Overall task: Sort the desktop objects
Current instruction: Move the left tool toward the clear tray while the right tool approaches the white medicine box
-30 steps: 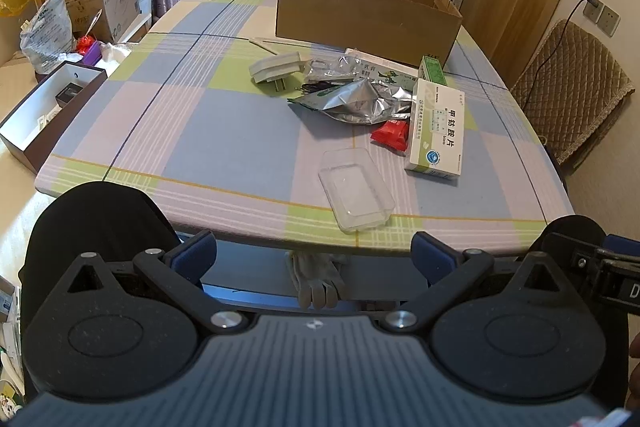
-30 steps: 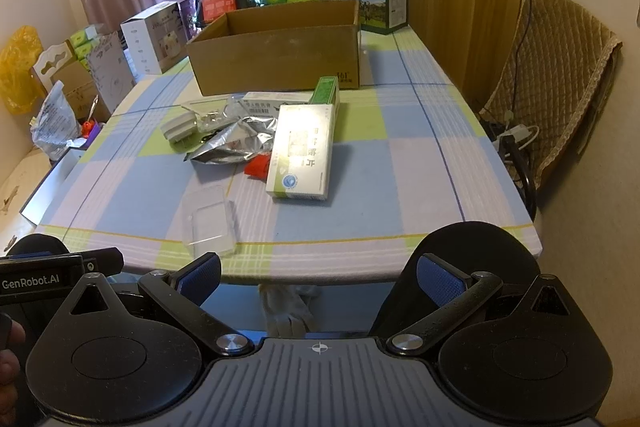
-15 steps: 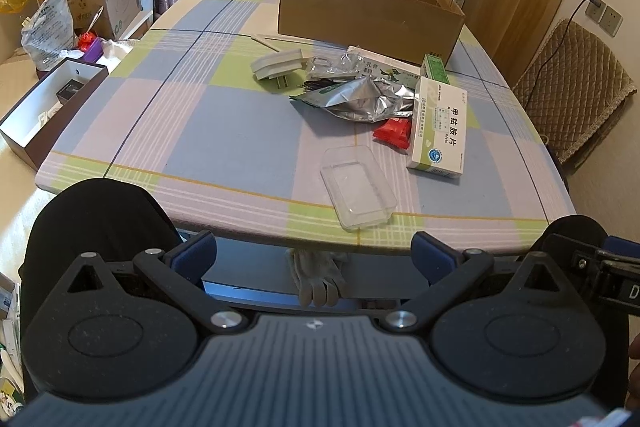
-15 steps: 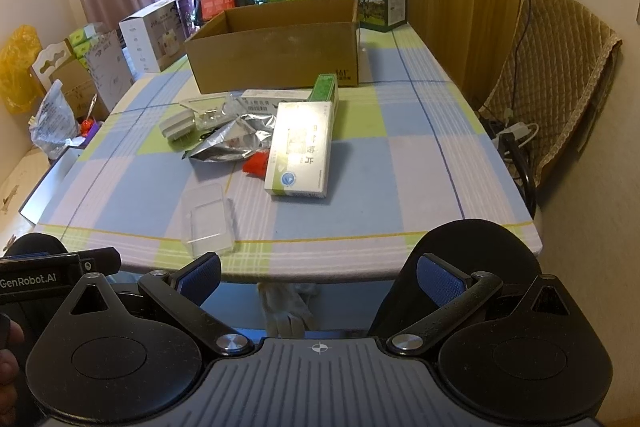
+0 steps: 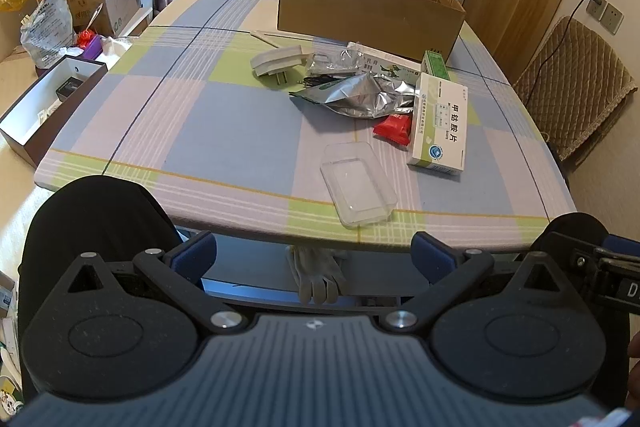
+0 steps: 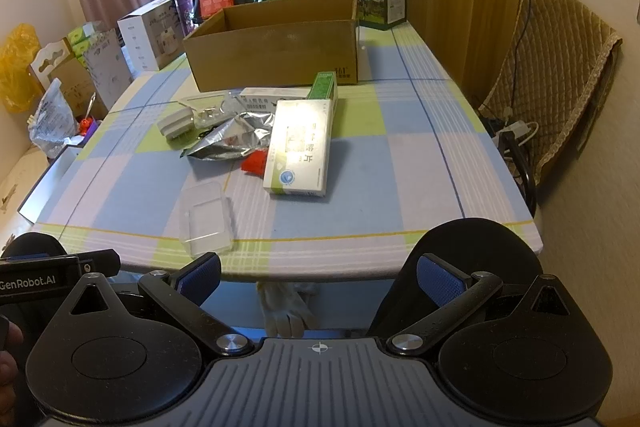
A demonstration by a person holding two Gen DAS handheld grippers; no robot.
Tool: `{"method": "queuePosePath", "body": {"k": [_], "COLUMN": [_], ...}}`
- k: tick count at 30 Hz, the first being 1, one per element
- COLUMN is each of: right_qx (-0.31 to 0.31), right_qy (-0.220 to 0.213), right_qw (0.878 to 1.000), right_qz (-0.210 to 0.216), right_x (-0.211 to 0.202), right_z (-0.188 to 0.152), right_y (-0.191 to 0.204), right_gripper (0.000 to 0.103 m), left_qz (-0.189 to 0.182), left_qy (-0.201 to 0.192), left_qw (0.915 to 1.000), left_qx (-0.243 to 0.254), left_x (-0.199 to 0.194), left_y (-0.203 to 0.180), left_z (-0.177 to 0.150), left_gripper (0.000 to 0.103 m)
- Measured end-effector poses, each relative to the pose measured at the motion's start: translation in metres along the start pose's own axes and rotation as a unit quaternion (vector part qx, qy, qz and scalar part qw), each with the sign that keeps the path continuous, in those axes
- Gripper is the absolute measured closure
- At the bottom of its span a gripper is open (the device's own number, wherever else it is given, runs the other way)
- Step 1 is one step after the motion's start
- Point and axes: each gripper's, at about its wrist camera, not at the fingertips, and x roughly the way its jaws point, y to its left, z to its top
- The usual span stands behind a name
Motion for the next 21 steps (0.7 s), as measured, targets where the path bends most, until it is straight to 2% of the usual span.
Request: {"method": "queuePosePath", "body": {"k": [21], "right_qx": [0.003], "right_qy": [0.008], "right_qw": [1.000], "right_qz": [0.001], "right_x": [0.0055], "right_z": [-0.0009], "right_y": [-0.0027], "right_gripper": [0.002], "left_qz": [-0.001], "left_qy": [0.012], "left_qw": [0.9999], "left_qx": [0.000], "left_x": [0.0071], "left_y": [-0.0003], "left_z": [-0.0016], "left_gripper": [0.001]}}
